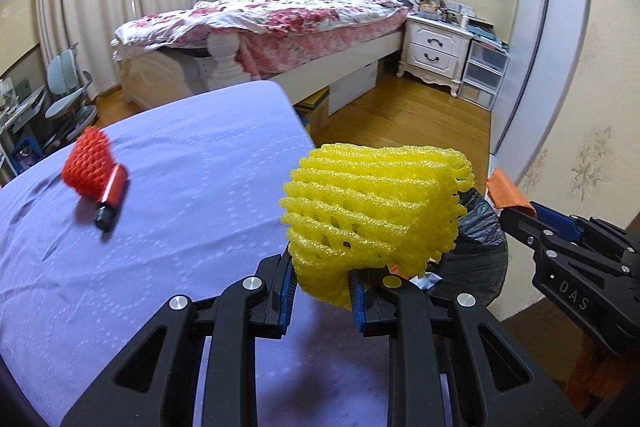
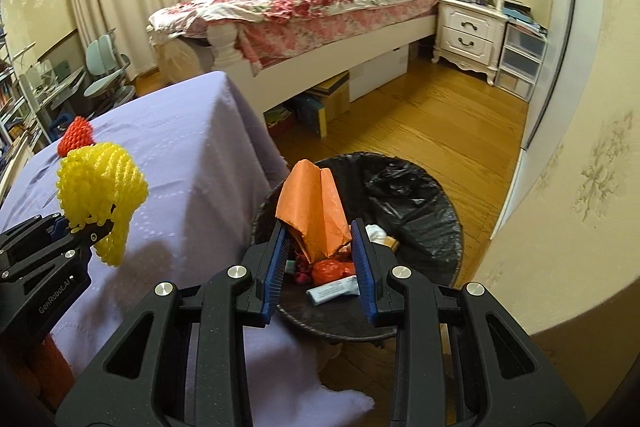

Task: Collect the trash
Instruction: 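Carry the yellow foam net and orange paper over the bin, then open both tools to drop the foam net and orange paper into the bin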

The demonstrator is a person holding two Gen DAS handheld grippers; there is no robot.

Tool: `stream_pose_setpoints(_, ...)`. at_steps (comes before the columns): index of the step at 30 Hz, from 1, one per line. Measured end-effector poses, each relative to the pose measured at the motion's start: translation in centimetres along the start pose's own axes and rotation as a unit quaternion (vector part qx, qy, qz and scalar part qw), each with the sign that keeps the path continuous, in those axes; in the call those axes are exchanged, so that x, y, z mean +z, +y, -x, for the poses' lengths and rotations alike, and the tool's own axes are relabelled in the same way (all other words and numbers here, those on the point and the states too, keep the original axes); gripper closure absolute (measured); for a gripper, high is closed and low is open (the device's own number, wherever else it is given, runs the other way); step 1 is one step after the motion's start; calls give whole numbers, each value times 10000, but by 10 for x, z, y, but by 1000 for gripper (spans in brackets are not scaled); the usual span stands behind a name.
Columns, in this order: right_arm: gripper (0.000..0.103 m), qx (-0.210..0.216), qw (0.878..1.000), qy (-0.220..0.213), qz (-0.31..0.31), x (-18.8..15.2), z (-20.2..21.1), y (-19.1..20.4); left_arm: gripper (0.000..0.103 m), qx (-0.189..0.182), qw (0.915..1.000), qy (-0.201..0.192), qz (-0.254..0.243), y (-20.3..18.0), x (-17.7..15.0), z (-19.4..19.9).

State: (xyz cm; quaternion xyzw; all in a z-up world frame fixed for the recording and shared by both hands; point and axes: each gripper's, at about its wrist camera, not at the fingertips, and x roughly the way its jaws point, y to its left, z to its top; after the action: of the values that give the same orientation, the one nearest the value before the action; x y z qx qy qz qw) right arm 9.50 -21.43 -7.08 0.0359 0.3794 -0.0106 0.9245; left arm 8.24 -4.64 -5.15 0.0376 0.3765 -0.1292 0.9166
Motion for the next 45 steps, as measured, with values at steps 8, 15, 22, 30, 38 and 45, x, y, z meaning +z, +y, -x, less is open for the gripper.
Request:
stream_pose_setpoints(8, 72, -101, 9998, 20, -148, 4, -8, -30, 79, -45, 9995, 105, -284, -27, 10, -21)
stream_pose_setpoints(15, 72, -134, 9996, 45, -237, 8, -17, -45, 79, -43, 9990, 196, -399, -38, 14, -32)
stream_pose_setpoints(22, 72, -120, 9993, 91, -356, 12, -25, -57, 79, -54, 9984, 317, -469, -48, 18, -44)
stream_pose_setpoints(30, 72, -137, 9989, 144, -432, 14, -32, -64, 67, -65, 9981, 384, -475, -55, 20, -49)
stream_pose_setpoints(38, 71, -149, 9984, 172, -511, 16, -37, -71, 44, -89, 9985, 348, -404, -55, 21, -46)
stream_pose_setpoints(45, 60, -155, 9982, 162, -560, 14, -37, -73, 36, -82, 9992, 288, -281, -51, 24, -40)
